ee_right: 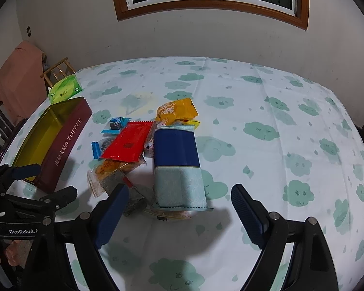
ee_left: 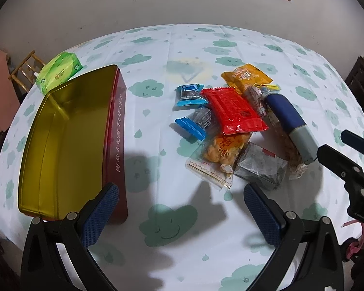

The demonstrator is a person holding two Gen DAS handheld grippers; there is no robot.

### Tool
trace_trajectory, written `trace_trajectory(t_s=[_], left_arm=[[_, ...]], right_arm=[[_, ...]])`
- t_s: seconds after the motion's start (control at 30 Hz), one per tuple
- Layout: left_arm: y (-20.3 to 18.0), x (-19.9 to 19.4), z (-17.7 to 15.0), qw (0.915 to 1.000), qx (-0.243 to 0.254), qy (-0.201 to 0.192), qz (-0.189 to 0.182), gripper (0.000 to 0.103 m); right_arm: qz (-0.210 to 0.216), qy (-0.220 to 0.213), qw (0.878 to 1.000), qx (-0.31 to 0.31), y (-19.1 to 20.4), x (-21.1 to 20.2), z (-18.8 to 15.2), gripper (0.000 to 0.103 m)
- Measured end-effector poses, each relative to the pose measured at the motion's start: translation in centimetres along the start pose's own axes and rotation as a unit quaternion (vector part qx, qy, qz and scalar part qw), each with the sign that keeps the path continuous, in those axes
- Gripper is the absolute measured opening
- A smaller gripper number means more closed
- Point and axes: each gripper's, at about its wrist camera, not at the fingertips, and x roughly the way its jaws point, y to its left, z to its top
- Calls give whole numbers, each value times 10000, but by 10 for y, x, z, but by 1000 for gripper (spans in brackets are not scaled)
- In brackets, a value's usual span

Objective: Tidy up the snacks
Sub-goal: 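Reach the right tool toward the blue-and-teal pack while the left tool reaches toward the dark clear packet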

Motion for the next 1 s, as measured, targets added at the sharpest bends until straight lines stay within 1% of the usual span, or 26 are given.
trace_trajectory(t_s=[0.33, 0.63, 1.0], left_arm=[[-5, 7, 4, 9999, 61, 103, -116, 102], [-11, 11, 6, 9998, 112, 166, 8, 101], [-12, 16, 7, 9997, 104, 198, -8, 99]], right_arm=[[4, 134, 9999, -48, -2, 15, 5, 88], [22, 185, 9998, -55, -4, 23, 9, 88], [136, 250, 9995, -109, -5, 34, 15, 88]])
